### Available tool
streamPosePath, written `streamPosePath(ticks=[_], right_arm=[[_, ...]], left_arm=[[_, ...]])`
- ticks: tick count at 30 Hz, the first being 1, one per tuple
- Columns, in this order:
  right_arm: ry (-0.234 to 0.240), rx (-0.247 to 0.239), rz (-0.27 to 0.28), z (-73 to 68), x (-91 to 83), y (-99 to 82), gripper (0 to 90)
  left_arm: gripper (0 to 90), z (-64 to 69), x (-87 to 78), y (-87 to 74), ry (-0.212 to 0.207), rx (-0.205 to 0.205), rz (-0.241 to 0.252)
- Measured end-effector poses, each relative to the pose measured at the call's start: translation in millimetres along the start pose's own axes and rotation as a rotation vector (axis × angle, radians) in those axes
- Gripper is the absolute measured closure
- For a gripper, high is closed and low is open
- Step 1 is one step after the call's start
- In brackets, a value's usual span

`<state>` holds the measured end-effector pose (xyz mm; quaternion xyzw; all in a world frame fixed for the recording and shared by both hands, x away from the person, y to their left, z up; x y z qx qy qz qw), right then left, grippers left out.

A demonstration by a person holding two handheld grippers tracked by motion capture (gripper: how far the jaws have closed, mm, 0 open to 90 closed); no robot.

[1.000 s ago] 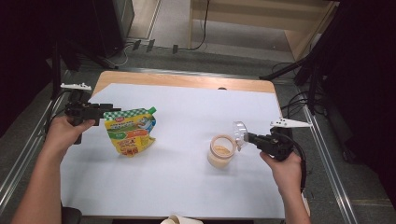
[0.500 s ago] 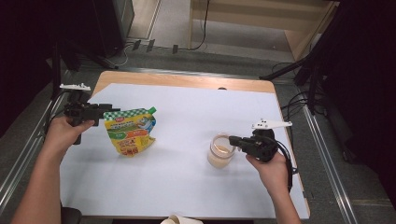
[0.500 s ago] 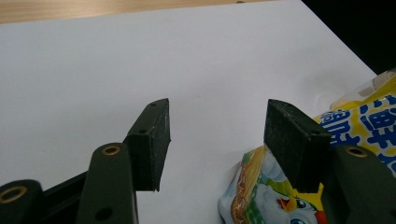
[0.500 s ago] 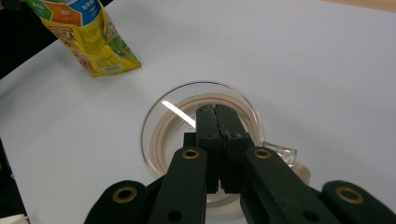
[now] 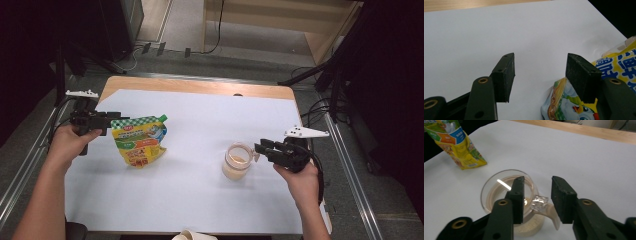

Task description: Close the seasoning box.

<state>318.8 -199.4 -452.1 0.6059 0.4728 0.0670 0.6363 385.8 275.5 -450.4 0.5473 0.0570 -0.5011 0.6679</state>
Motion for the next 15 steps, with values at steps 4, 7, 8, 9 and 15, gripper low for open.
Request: streamPosePath(ticks=[4,7,8,9,15], right_arm=[[-0.034,-0.008,0.017,10.3,-5.6,-2.8,58.1],[-0.043,0.007,0.022,16.2,-8.6,-5.2,56.1],[-0.048,0.008,0.028,19.1,-9.8,-6.2,55.2],[-0.051,0.013,0.029,20.6,-10.6,-7.1,54.0],[-0.074,0.039,0.039,33.4,-14.0,-13.7,47.3]], left_arm=[[41.6,1.2,1.5,-0.7,-0.002,0.002,-0.005],[41.6,1.3,2.4,-1.2,0.002,0.004,-0.009],[41.6,1.3,2.6,-1.3,0.002,0.004,-0.01],[41.6,1.6,2.9,-1.6,0.002,0.004,-0.012],[41.6,2.5,5.0,-3.0,0.006,0.011,-0.019]])
Point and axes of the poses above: each handheld gripper's, and its own axes: x roughly forward along the jaws, y roughly out of its top, z roughly to its right, the point moved 7 cm from there along x, roughly forward along the jaws, and after that the axes turned 5 degrees about -x, right-handed, at the moved point
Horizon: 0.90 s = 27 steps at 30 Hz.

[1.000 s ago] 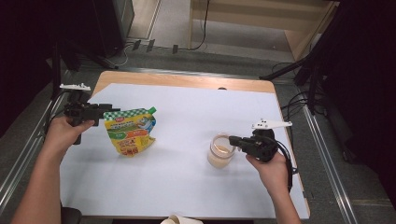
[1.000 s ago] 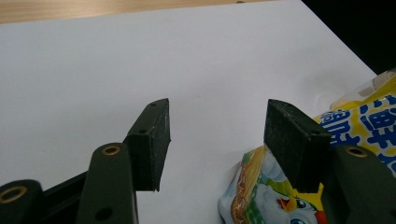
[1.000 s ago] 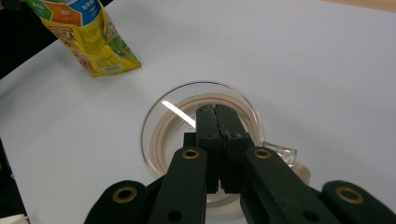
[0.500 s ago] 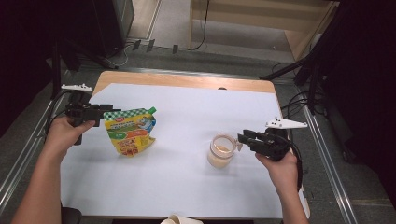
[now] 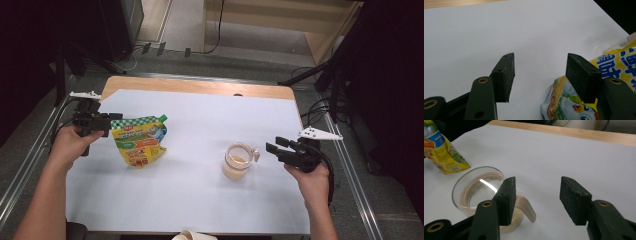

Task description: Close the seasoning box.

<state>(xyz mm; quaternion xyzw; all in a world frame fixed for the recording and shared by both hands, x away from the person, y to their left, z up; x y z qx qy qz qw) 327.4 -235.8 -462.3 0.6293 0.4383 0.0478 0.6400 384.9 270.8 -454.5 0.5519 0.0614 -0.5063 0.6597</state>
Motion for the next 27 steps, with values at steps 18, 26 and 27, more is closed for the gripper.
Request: streamPosePath(ticks=[18,26,27], right_arm=[[-0.131,0.04,0.009,38.3,14.7,-28.4,32.2],[-0.14,0.027,-0.022,40.2,32.5,-34.3,28.9],[-0.14,0.027,-0.024,40.1,33.4,-34.7,28.9]], left_arm=[[41.3,0.1,5.0,-3.2,0.005,0.006,-0.014],[41.3,-0.4,5.7,-4.5,0.008,0.01,-0.02],[41.2,-0.6,5.8,-4.6,0.009,0.01,-0.02]])
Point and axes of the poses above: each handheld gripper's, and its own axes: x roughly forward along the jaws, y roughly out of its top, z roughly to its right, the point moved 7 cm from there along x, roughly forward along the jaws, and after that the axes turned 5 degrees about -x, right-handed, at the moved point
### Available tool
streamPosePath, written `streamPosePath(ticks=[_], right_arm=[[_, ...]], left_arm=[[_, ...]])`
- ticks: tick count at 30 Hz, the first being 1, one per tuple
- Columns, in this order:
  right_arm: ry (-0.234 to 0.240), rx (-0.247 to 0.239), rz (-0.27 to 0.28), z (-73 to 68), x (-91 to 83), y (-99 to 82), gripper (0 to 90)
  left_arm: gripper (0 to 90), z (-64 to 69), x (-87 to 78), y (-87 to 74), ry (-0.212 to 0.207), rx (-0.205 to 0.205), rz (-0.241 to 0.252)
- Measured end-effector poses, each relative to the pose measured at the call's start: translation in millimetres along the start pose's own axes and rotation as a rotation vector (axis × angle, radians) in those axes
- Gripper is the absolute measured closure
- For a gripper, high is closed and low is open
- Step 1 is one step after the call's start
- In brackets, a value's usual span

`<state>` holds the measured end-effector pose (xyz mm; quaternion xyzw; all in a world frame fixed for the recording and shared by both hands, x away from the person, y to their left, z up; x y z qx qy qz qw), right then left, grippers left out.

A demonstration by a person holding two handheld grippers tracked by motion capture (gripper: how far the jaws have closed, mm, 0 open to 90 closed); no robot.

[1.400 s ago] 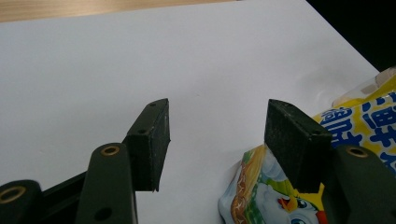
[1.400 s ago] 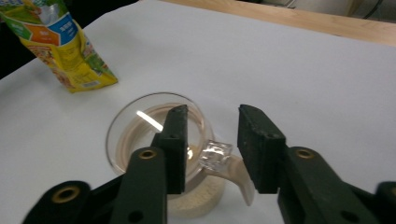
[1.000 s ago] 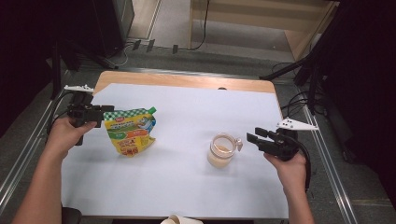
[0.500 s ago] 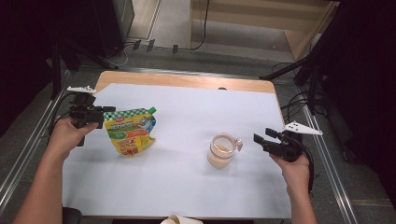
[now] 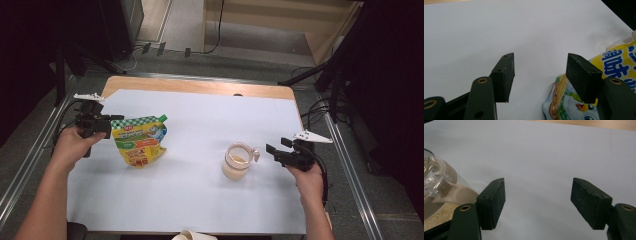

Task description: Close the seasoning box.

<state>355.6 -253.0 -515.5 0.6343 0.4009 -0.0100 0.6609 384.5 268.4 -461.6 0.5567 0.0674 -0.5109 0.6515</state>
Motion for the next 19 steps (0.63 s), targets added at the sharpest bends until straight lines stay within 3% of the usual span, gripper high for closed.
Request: streamPosePath(ticks=[19], right_arm=[[0.001,-0.008,-0.007,-0.1,0.8,-1.9,28.8]], left_arm=[[38.5,-2.3,0.3,-0.4,0.011,0.003,0.007]])
Point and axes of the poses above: each handheld gripper's, and its own axes: x roughly forward along the jaws, y roughly out of its top, z roughly to its right, the point moved 7 cm from there along x, roughly forward along the jaws, and after that the axes turned 5 degrees about -x, right-handed, at the moved point
